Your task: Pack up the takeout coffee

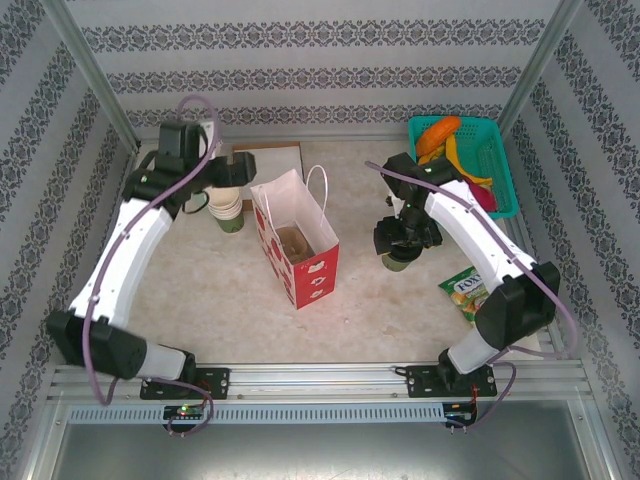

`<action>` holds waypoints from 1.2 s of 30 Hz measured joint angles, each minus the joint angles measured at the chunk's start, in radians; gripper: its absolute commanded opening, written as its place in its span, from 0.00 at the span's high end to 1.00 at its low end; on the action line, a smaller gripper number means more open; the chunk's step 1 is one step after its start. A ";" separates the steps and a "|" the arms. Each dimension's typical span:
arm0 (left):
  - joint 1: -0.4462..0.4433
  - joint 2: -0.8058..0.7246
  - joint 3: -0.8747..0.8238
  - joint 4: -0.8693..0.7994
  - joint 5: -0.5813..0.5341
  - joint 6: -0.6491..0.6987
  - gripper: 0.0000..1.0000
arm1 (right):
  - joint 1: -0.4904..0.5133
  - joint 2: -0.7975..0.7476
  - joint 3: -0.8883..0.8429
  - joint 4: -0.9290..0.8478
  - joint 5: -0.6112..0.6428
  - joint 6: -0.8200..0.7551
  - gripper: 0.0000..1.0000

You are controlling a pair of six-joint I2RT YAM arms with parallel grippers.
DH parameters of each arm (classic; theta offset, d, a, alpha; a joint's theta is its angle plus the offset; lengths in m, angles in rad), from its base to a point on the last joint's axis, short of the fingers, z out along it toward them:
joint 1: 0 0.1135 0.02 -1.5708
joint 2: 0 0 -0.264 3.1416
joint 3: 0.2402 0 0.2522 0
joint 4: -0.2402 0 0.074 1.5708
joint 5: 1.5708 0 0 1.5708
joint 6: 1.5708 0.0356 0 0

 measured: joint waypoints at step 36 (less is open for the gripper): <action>-0.138 0.350 0.357 -0.387 0.219 0.451 0.94 | 0.134 -0.128 0.249 -0.187 0.000 0.042 0.32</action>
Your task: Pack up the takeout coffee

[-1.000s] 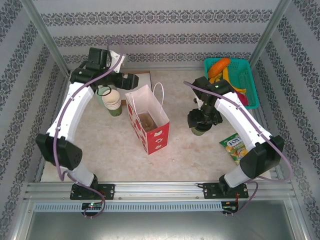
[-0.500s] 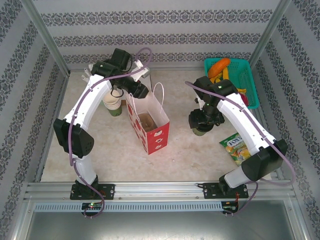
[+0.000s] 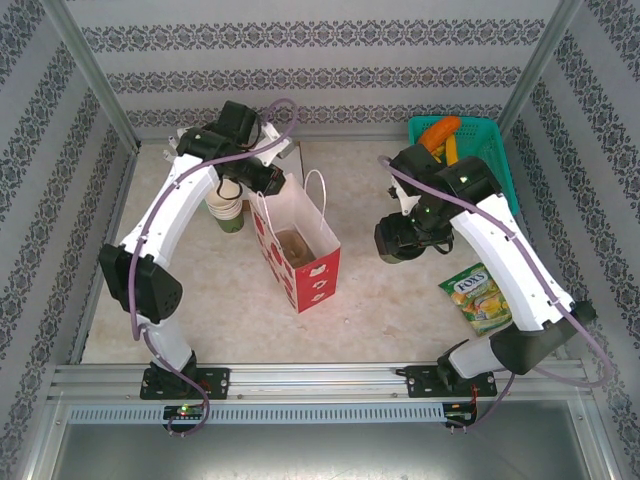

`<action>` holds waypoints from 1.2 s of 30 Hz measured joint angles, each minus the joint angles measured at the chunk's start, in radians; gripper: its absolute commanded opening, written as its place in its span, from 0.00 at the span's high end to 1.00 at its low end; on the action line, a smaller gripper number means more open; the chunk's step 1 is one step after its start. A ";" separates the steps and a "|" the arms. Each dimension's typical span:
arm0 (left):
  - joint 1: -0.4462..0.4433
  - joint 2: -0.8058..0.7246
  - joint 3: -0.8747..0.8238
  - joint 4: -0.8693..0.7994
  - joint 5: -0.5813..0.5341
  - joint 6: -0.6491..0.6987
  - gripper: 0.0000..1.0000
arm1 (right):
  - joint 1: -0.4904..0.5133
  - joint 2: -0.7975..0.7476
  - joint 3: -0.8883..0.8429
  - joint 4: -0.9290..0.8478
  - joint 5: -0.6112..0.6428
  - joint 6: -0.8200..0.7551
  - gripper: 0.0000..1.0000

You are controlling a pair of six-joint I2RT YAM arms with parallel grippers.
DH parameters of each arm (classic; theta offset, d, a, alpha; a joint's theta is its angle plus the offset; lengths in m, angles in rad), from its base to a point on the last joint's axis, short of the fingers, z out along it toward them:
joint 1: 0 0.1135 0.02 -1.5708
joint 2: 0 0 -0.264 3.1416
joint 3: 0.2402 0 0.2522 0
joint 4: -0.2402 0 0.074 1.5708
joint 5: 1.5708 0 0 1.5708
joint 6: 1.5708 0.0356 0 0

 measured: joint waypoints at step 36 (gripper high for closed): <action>-0.058 -0.200 -0.233 0.098 -0.174 -0.533 1.00 | 0.377 0.285 0.593 0.000 -0.035 0.025 0.36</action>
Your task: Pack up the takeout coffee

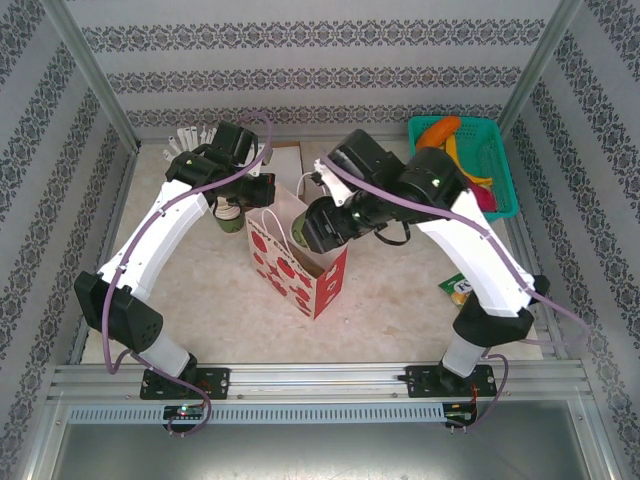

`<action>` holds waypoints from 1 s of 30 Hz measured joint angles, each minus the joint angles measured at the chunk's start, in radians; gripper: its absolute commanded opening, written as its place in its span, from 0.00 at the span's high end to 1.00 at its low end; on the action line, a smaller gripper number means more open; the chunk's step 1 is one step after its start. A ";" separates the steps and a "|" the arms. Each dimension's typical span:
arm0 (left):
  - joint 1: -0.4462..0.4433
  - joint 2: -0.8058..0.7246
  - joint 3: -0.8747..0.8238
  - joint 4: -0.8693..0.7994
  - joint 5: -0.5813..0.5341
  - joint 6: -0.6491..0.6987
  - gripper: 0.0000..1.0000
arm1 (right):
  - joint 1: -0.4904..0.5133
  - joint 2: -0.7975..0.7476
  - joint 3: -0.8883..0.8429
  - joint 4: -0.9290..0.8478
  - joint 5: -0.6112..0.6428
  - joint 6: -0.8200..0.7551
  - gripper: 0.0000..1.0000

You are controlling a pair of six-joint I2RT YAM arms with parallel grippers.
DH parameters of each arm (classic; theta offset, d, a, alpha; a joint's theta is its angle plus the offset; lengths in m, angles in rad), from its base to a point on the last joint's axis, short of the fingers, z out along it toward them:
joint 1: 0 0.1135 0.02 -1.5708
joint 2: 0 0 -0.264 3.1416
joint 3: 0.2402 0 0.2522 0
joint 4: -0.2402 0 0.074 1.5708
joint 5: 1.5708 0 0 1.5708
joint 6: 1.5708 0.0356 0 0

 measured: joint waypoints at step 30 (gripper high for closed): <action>0.000 -0.040 -0.040 0.007 0.023 0.000 1.00 | 0.011 0.174 -0.026 0.000 -0.026 -0.043 0.36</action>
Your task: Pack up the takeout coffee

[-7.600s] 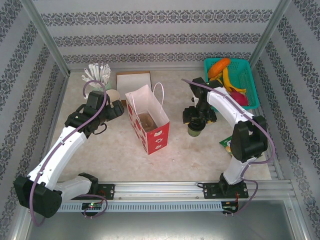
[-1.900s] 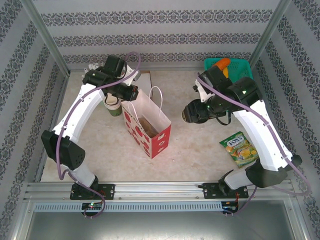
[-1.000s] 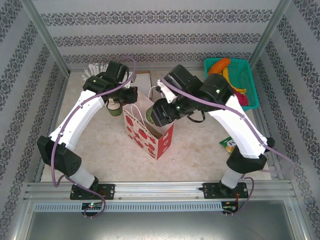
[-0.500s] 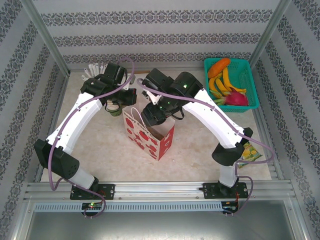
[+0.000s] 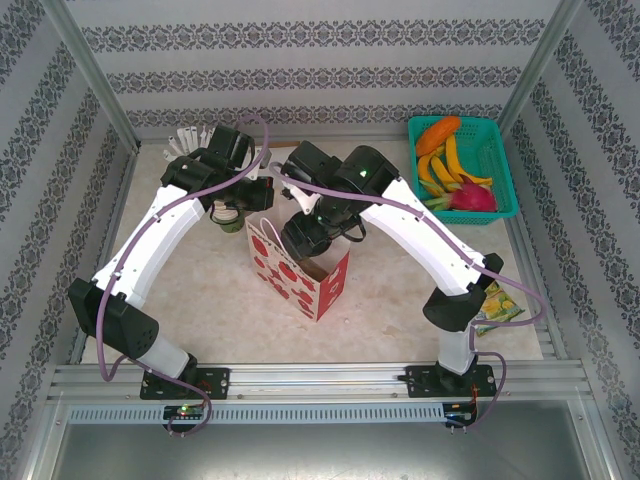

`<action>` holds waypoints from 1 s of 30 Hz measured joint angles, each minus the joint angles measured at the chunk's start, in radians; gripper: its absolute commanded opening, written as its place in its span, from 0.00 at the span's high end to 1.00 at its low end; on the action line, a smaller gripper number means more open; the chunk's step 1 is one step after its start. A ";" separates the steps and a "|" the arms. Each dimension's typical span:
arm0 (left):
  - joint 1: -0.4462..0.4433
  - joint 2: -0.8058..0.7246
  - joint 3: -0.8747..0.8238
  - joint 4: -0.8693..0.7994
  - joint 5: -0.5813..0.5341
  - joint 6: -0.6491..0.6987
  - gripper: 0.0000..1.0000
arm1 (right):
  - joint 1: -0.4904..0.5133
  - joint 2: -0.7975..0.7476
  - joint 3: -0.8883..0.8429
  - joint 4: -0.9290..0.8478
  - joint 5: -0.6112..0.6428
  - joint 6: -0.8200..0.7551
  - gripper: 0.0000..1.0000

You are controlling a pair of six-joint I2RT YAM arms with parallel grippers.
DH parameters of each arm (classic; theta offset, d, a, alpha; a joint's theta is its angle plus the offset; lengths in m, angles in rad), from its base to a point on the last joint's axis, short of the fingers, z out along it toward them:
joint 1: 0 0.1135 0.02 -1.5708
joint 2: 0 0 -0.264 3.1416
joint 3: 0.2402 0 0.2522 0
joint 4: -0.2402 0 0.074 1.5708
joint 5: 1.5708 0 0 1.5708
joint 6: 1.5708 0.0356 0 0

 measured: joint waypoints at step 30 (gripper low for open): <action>0.000 -0.231 -0.128 0.100 0.116 0.235 0.18 | -0.026 0.005 -0.101 0.010 -0.012 -0.006 0.36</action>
